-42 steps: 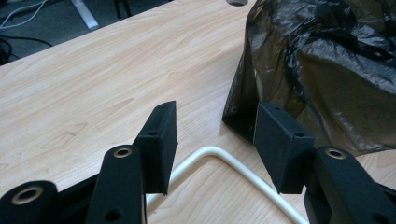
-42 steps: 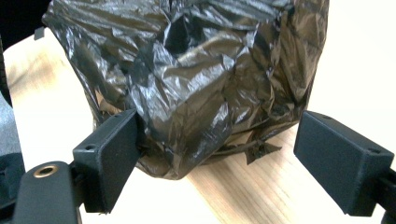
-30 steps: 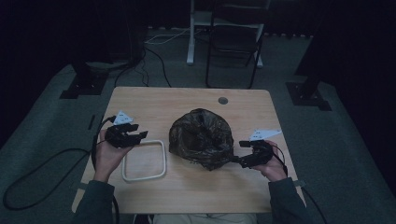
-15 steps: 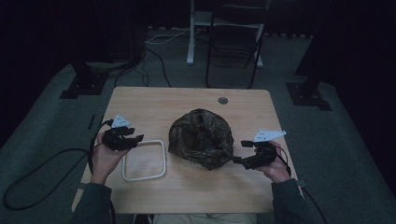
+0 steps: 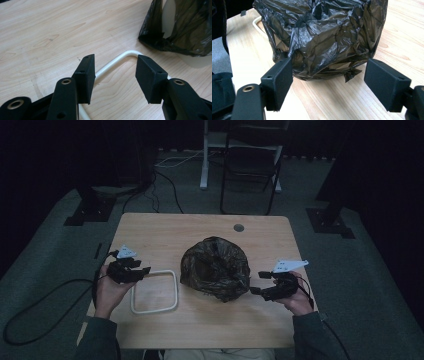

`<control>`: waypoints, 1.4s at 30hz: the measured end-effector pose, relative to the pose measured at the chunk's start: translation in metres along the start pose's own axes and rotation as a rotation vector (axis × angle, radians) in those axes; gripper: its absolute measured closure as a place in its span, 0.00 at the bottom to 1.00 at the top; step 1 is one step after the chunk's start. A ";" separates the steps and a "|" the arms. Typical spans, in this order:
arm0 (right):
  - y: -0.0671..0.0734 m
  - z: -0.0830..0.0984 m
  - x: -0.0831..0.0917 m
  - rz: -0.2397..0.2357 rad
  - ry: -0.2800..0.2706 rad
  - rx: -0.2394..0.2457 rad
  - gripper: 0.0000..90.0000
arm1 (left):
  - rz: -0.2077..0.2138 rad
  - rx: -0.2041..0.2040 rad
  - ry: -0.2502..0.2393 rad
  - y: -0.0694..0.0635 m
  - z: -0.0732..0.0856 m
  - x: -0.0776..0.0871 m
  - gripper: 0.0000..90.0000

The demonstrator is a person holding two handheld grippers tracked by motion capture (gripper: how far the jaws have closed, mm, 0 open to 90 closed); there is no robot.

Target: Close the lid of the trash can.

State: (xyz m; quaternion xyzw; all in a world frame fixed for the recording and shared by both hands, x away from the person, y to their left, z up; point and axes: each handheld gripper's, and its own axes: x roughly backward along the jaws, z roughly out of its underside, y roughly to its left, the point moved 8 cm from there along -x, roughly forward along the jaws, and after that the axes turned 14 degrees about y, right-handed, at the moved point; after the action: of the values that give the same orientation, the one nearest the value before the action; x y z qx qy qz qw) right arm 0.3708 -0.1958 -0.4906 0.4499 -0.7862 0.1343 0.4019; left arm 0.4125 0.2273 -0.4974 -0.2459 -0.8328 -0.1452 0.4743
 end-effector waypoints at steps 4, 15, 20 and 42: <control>-0.001 0.001 0.000 0.004 -0.001 -0.002 0.30 | -0.004 0.002 0.015 0.003 0.003 -0.002 0.56; -0.003 0.003 0.001 0.012 0.006 0.002 0.31 | -0.013 0.018 0.048 0.011 0.012 -0.012 0.56; -0.005 0.005 0.000 0.013 0.020 -0.001 0.31 | -0.007 0.029 0.061 0.014 0.017 -0.019 0.56; -0.005 0.006 0.000 0.009 0.020 -0.001 0.31 | -0.014 0.027 0.114 0.026 0.022 -0.033 0.57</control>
State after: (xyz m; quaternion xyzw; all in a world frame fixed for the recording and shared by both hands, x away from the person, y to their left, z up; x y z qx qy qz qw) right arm 0.3720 -0.2017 -0.4952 0.4448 -0.7843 0.1400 0.4092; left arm 0.4253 0.2507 -0.5372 -0.2250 -0.8080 -0.1512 0.5231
